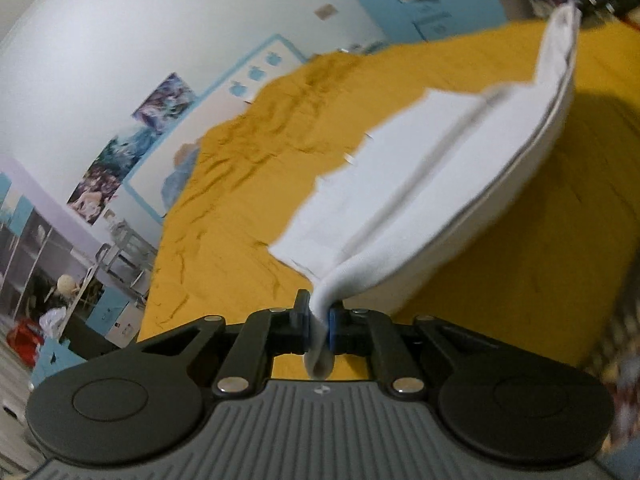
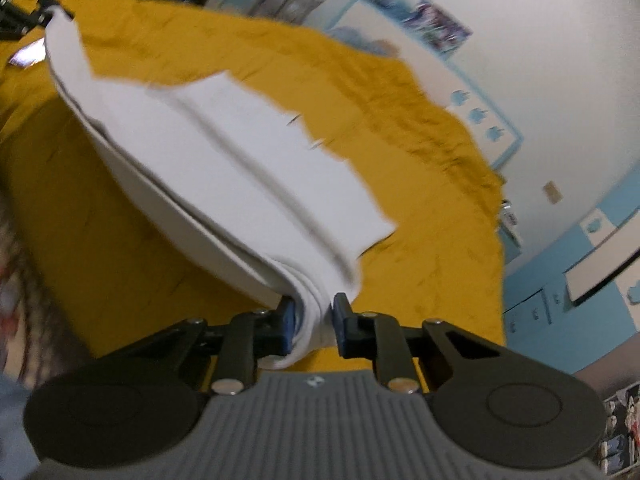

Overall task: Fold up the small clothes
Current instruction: 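Grasp the hem with both tools and lift it toward the collar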

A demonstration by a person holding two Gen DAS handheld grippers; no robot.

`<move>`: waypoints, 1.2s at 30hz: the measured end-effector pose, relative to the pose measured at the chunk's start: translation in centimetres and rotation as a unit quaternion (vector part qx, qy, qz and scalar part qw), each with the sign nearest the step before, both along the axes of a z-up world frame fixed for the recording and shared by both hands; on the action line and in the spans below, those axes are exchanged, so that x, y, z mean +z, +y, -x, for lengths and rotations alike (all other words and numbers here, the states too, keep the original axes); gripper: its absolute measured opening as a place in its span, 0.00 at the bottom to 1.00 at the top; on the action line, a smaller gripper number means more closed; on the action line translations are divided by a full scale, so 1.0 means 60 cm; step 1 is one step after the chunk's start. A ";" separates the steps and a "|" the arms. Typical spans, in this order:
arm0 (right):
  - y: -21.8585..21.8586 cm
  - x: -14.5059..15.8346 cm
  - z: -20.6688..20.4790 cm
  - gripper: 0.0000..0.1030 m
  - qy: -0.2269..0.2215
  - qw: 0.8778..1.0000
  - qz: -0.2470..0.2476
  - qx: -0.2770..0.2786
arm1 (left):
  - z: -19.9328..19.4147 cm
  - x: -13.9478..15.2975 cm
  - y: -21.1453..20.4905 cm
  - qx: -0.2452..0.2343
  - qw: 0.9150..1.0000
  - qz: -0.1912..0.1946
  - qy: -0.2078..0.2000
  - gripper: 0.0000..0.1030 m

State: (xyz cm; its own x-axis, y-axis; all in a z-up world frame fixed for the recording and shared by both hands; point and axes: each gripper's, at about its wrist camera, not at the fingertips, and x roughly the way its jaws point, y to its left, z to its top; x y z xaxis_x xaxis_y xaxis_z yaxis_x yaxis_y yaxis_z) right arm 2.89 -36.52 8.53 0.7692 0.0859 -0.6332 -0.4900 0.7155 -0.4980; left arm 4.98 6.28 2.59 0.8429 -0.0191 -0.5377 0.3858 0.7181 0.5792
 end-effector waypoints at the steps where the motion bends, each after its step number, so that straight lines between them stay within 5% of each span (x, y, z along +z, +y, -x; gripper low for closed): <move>1: 0.000 0.012 -0.013 0.13 -0.010 1.000 -0.006 -0.006 | -0.018 0.013 0.001 0.007 1.000 0.010 -0.006 0.09; 10: 0.007 0.095 -0.164 0.13 -0.092 0.993 -0.054 -0.057 | -0.173 0.093 -0.002 0.059 0.994 0.061 -0.070 0.09; 18: 0.033 0.105 -0.357 0.13 -0.098 0.988 -0.084 -0.084 | -0.325 0.087 0.004 0.106 0.987 0.106 -0.059 0.09; 27: 0.035 -0.023 -0.613 0.14 -0.009 0.988 -0.103 -0.111 | -0.474 -0.028 0.010 0.123 0.985 0.123 0.021 0.09; 36: 0.041 -0.204 -0.776 0.17 0.065 0.979 -0.113 -0.158 | -0.586 -0.134 0.028 0.143 0.976 0.143 0.081 0.12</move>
State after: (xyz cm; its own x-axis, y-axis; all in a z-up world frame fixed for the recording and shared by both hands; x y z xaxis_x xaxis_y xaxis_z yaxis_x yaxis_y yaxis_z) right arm 49.47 -34.05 -3.71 0.6945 0.0063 -0.7195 -0.2758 0.9259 -0.2581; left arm 40.13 7.94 -5.43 0.7405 0.0362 -0.6711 0.2157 0.9329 0.2883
